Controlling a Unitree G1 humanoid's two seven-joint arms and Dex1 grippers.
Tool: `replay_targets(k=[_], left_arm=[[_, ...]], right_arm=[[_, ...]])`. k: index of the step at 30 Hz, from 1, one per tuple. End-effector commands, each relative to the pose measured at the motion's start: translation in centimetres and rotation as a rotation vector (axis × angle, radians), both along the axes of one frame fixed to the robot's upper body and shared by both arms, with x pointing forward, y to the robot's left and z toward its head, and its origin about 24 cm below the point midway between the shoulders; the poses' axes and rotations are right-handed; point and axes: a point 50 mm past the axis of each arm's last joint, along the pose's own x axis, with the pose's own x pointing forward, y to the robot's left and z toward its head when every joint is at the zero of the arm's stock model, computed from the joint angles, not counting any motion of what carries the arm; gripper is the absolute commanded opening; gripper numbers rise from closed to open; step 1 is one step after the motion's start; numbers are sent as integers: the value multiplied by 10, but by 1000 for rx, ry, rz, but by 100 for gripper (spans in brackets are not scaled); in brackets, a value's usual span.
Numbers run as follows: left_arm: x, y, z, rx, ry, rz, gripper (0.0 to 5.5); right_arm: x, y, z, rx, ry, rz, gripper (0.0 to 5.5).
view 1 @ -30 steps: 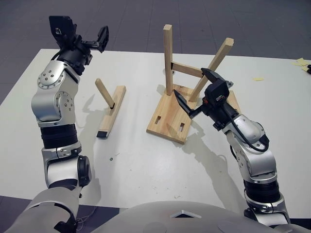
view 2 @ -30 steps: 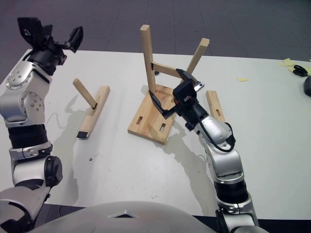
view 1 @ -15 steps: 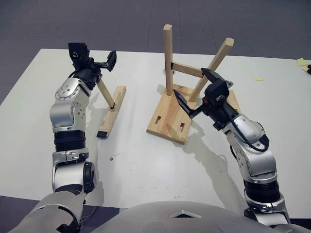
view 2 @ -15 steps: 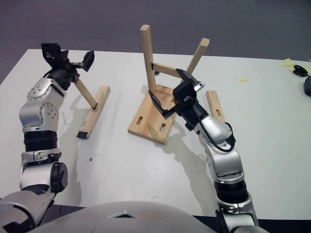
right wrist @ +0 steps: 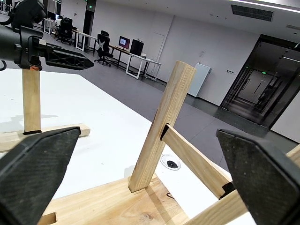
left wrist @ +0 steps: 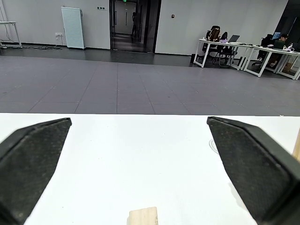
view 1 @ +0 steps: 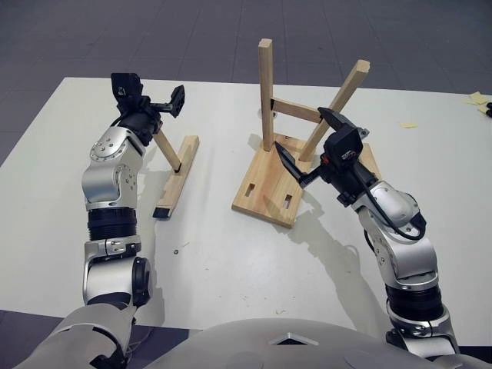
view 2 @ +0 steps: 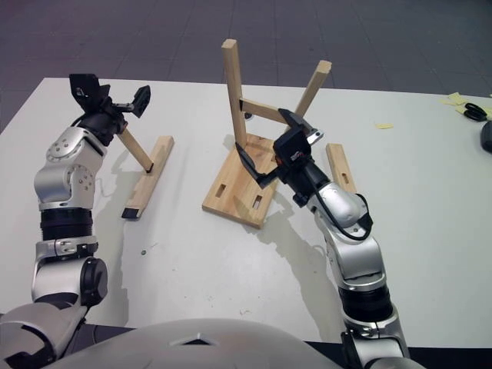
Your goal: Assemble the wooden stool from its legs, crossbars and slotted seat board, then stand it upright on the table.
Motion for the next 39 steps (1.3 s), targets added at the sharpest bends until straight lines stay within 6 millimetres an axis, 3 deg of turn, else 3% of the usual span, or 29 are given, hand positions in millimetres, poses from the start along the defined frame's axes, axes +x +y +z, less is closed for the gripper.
replay_targets(k=[1,10,17,26,39], left_arm=[[-1,3,-4,17,14,8,538],[-2,3,-4,8,13,13,538],[-3,-7,20,59,-75,-16,538],[-4,-5,21,44,-68,-11,538],[-3,-12,70,12,-210,-28,538]], right_arm=[[1,-1,2,-3,-5,-4,540],[0,0,1,-7,-2,2,540],[-1,-1,-1,-15,5,5,540],[-1,-1,-1,-15,6,4,540],[0,-1,1,-15,2,5,540]])
